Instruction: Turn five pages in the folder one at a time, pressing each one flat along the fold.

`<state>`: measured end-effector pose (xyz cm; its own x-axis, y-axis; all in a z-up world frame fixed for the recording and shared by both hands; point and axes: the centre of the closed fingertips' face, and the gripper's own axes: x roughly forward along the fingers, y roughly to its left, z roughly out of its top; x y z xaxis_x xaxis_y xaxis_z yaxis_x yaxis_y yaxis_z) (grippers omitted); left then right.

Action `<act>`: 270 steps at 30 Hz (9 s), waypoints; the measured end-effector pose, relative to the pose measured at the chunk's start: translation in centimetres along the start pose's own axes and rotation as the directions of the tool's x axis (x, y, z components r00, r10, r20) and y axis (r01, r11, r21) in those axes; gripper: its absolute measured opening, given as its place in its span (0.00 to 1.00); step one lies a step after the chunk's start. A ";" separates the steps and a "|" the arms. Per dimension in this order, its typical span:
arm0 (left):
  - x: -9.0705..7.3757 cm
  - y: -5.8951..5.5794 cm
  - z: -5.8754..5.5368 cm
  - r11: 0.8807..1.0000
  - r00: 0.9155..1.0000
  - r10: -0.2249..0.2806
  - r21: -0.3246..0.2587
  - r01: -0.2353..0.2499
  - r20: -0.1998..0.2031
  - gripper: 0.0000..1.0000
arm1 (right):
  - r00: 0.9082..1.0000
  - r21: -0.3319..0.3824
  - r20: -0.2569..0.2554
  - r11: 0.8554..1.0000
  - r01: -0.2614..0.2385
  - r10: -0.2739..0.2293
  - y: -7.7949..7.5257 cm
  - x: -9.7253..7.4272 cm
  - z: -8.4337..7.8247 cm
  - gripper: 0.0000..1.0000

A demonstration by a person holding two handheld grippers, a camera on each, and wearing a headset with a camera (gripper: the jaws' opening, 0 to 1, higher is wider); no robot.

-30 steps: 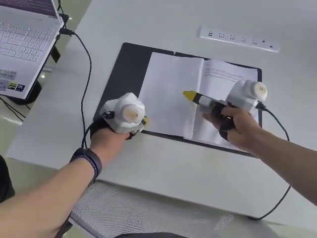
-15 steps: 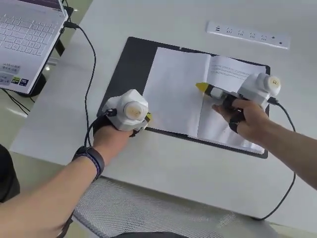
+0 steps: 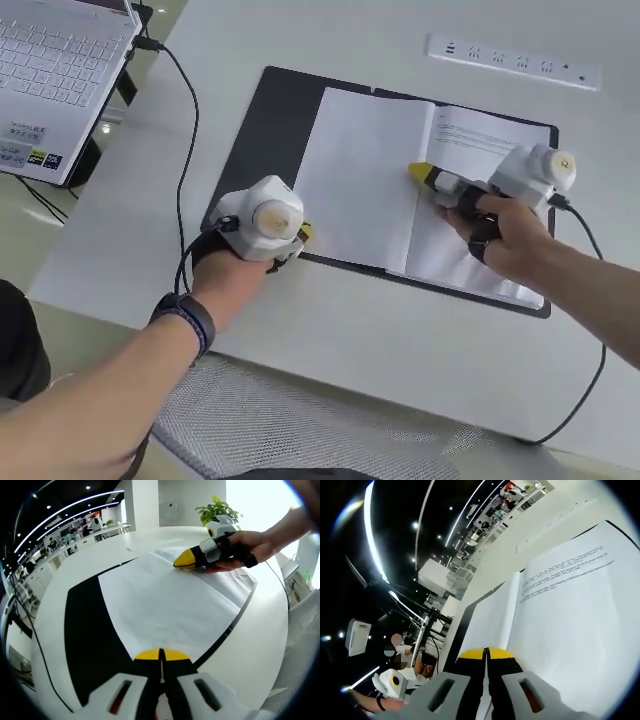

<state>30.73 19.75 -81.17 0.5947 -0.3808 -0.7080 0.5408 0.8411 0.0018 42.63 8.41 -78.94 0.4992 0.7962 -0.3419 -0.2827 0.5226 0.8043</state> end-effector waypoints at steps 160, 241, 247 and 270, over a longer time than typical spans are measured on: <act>0.3 0.2 -0.3 0.996 0.999 -0.032 -0.083 0.034 0.024 0.00 | 0.997 0.070 -0.012 0.994 -0.079 0.080 2.4 -6.6 -11.7 0.00; -15.8 -0.3 6.3 0.992 0.972 0.038 -0.128 -0.009 0.231 0.75 | 0.971 -0.481 0.136 0.844 0.237 -0.196 3.7 -26.0 -3.8 0.73; -15.7 -0.5 6.5 0.989 0.971 0.039 -0.147 -0.004 0.234 0.74 | 0.966 -0.462 0.154 0.848 0.258 -0.210 3.4 -26.5 -3.7 0.73; -12.7 -3.9 8.3 0.993 0.971 -0.074 -0.074 0.093 0.226 0.73 | 0.945 -0.404 0.244 0.863 0.303 -0.217 3.3 -28.3 -3.2 0.72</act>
<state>26.01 18.15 -66.30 0.6720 -0.5188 -0.5285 0.5480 0.8284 -0.1163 24.95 -11.41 -68.17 0.7331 0.5645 -0.3792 -0.4238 0.8153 0.3944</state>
